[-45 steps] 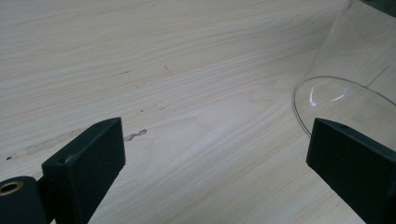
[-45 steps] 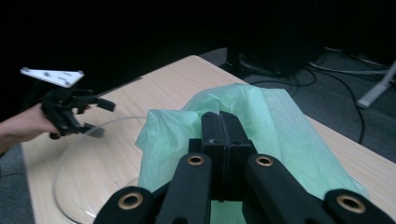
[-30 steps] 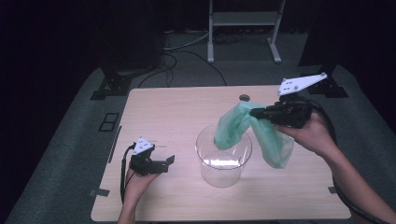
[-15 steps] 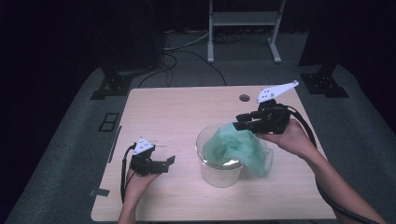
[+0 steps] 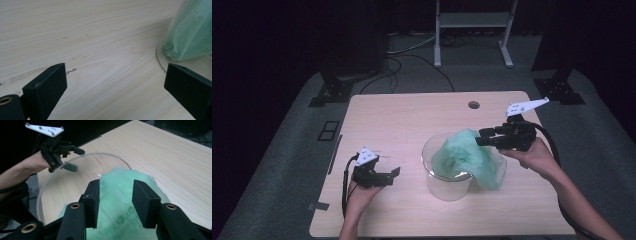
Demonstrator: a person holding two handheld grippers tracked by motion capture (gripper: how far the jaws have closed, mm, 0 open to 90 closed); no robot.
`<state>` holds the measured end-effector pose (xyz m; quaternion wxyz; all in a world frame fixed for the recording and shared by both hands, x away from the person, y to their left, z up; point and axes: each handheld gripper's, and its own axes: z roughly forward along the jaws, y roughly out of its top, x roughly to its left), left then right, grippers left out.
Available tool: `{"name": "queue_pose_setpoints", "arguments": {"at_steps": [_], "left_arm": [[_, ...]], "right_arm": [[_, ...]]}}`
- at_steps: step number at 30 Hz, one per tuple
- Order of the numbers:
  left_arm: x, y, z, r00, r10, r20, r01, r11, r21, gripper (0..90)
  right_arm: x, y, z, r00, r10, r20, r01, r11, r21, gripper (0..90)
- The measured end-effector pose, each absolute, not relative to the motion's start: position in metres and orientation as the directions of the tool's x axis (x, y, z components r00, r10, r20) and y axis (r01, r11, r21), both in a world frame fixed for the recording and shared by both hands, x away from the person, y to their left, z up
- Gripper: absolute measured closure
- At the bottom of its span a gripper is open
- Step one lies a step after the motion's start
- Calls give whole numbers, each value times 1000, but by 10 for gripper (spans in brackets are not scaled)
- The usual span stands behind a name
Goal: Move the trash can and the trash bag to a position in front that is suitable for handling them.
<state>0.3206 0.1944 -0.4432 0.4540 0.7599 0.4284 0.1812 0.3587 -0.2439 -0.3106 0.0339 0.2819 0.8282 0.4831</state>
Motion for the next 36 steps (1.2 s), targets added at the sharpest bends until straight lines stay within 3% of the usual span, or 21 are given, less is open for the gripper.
{"name": "queue_pose_setpoints", "arguments": {"at_steps": [20,36], "left_arm": [[320,190,-422,600,794,-100,453,-234,860,33],[329,169,-365,683,729,-49,382,-299,875,33]], "right_arm": [[354,-298,-350,-764,591,258,507,304,807,451],[347,-321,-379,-734,607,305,553,273,787,411]]}}
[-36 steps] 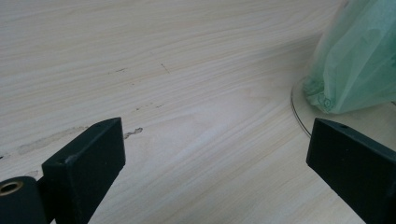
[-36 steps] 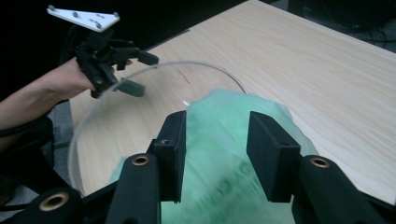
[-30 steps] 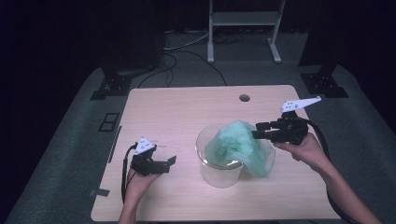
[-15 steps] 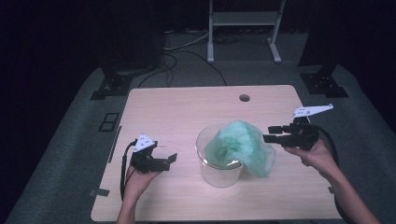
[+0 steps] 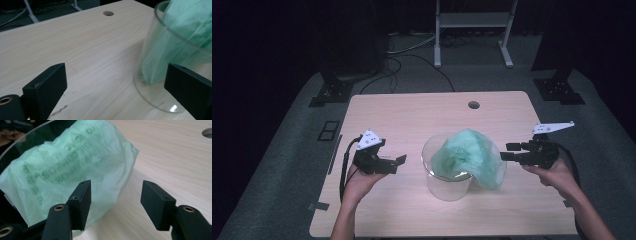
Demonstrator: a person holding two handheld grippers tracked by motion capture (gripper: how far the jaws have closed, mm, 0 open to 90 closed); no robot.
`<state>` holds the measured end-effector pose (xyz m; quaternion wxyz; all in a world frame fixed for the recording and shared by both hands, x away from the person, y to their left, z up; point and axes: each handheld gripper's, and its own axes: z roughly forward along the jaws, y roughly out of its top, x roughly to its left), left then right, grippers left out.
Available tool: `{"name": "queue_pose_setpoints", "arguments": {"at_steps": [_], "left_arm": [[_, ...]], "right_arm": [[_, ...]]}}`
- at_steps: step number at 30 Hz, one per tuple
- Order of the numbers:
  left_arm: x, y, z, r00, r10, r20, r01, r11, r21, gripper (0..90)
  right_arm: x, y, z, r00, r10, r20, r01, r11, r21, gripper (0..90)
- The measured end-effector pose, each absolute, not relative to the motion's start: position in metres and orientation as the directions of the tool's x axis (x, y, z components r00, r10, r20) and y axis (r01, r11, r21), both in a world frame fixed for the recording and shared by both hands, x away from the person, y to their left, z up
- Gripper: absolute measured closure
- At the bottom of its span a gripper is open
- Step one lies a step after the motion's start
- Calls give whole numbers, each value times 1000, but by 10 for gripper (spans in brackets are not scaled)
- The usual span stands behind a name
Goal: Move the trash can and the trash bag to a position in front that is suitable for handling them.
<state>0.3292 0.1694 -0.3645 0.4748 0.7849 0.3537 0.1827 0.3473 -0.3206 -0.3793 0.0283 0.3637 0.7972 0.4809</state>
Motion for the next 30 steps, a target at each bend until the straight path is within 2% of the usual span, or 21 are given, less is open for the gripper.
{"name": "queue_pose_setpoints", "arguments": {"at_steps": [7,10,15,20,25,26,27,30], "left_arm": [[336,141,-335,752,659,-32,340,-346,874,33],[341,116,-322,797,603,-26,317,-381,868,33],[347,90,-314,840,543,-16,290,-424,858,33],[355,57,-309,898,440,-11,243,-475,846,43],[359,40,-308,922,387,-9,220,-505,835,55],[362,33,-308,937,347,-21,210,-517,830,96],[362,33,-308,937,347,-21,210,-517,830,114],[365,24,-307,948,317,-15,193,-538,821,127]], "right_arm": [[343,-333,-390,-714,619,327,575,252,779,408],[340,-340,-396,-706,626,331,584,250,772,406],[337,-345,-403,-697,633,337,596,248,764,403],[334,-351,-411,-692,634,344,603,245,759,393],[332,-355,-415,-688,636,351,609,241,756,364],[332,-357,-417,-682,639,355,613,234,755,352],[332,-357,-417,-682,639,355,613,234,755,352],[331,-360,-419,-683,640,353,611,234,756,331]]}}
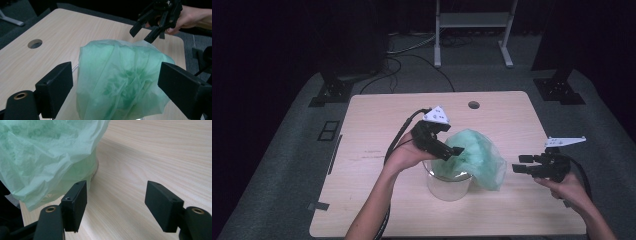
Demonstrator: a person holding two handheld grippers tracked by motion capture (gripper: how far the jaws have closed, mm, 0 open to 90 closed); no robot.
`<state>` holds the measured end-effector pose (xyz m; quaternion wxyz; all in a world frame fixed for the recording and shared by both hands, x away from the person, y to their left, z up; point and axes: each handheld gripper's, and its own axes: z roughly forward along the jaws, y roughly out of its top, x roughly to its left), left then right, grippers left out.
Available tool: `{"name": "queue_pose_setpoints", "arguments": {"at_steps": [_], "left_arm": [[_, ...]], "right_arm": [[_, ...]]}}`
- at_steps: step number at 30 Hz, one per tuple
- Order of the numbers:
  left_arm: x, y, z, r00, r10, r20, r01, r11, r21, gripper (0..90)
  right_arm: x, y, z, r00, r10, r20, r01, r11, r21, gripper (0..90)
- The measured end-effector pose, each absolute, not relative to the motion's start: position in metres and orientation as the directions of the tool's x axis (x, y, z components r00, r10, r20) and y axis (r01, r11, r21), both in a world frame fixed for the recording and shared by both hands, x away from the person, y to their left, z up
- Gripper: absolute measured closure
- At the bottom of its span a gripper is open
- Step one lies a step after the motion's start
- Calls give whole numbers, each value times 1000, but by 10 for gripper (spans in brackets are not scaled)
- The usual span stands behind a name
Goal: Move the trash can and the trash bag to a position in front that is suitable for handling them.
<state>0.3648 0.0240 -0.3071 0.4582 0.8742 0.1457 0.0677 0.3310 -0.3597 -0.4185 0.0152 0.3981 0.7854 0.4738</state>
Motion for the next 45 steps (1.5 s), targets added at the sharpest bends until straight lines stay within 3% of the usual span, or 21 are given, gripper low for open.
{"name": "queue_pose_setpoints", "arguments": {"at_steps": [4,12,26,34,39,45], "left_arm": [[369,6,-303,973,230,-1,137,-577,805,246],[380,-14,-302,987,164,-5,108,-631,768,445],[397,-26,-312,987,158,-28,130,-687,715,593],[398,-32,-313,990,139,-15,111,-718,687,735],[396,-30,-312,992,127,-2,92,-711,697,895],[394,-24,-307,992,129,9,84,-692,717,900]], "right_arm": [[331,-361,-421,-675,651,348,619,243,747,326],[330,-362,-420,-677,652,343,615,245,750,325],[331,-362,-423,-681,648,342,615,251,748,326],[331,-360,-423,-684,645,342,612,253,749,328],[331,-360,-423,-685,642,345,613,253,748,329],[332,-358,-423,-688,639,344,612,255,749,329]]}}
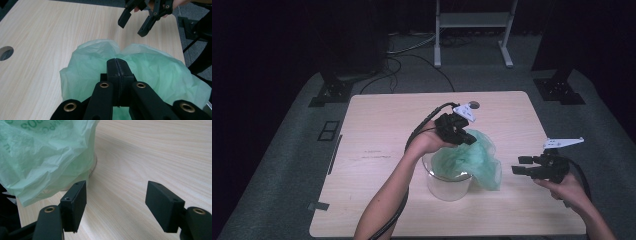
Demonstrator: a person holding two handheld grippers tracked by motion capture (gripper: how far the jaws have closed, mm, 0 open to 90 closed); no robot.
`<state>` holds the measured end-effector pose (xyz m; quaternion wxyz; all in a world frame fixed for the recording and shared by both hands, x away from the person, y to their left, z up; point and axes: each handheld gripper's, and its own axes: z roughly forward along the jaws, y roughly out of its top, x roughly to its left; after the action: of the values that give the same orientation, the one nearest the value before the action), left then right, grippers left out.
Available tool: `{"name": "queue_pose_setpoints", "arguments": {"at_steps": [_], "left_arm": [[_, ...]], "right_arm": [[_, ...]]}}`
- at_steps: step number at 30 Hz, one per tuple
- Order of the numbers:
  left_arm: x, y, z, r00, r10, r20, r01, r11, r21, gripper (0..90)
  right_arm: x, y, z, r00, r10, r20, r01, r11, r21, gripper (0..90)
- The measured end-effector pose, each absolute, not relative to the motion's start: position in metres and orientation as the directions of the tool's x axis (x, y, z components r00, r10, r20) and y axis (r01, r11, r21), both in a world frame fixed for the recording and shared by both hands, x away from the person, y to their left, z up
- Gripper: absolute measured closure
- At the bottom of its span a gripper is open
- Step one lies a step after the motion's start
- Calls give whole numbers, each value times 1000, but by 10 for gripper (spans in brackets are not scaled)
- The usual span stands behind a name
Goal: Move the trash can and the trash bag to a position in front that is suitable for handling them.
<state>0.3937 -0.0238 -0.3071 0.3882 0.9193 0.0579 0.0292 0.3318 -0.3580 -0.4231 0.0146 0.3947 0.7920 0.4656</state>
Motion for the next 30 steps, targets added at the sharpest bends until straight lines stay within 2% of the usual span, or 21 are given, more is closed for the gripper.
{"name": "queue_pose_setpoints", "arguments": {"at_steps": [16,30], "left_arm": [[378,29,-283,985,173,10,97,-599,795,900],[365,88,-280,973,231,-10,131,-516,846,900]], "right_arm": [[336,-348,-406,-708,626,325,582,257,771,329],[345,-324,-379,-748,601,283,537,297,789,331]]}}
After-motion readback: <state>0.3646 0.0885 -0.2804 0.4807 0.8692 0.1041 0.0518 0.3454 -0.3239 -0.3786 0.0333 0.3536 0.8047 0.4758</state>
